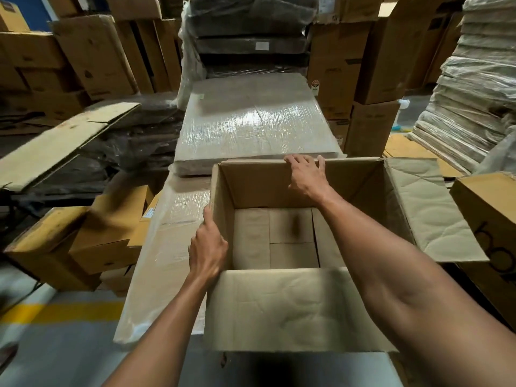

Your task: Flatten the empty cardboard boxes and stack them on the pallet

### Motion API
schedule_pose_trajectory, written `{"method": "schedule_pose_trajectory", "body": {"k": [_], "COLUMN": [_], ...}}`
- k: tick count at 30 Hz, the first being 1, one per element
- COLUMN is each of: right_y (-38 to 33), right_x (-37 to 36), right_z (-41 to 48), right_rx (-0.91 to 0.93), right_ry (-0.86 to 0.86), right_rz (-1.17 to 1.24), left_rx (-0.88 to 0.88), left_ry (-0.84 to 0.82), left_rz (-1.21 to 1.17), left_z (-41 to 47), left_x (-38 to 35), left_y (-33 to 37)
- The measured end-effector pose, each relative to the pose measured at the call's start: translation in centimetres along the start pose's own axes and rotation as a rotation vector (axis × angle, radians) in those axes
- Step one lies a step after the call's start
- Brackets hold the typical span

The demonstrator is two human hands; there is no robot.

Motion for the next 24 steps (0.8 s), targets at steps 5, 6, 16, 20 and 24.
{"method": "schedule_pose_trajectory", "body": {"k": [5, 6, 16, 20, 24], "right_y": [-0.2, -0.2, 1.3, 4.1, 8.1], "right_x": [1.1, 1.1, -0.4, 0.2, 0.8], "right_z": [0.2, -0.1, -9.1, -14.2, -20.5], "right_rx": [0.018, 0.019, -0.097, -0.209, -0.345], "right_ry": [-0.121, -0.108, 0.160, 0.317, 0.548], "right_rz": [0.053, 0.057, 0.396, 0.410, 0.300], "left_rx": [0.024, 0.019, 0.007, 0.006, 0.177], "left_ry": [0.024, 0.022, 0.001, 0.261, 0.270], "left_rz": [0.009, 0.006, -0.221, -0.397, -0.691], "left_z": [0.4, 0.4, 0.4, -3.6, -5.8], "left_x": [0.0, 0.0, 0.8, 2.4, 1.8], "left_y": [-0.1, -0.1, -0.6, -2.3, -4.9]}}
Point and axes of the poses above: each hand's wrist, its own z-axis towards the middle knuckle, its own x-axis out of the back of the hand, y = z × x, the point moved 6 cm from there along z, towards the middle knuckle, and after that the axes turned 4 degrees about x, right-handed, at the moved point
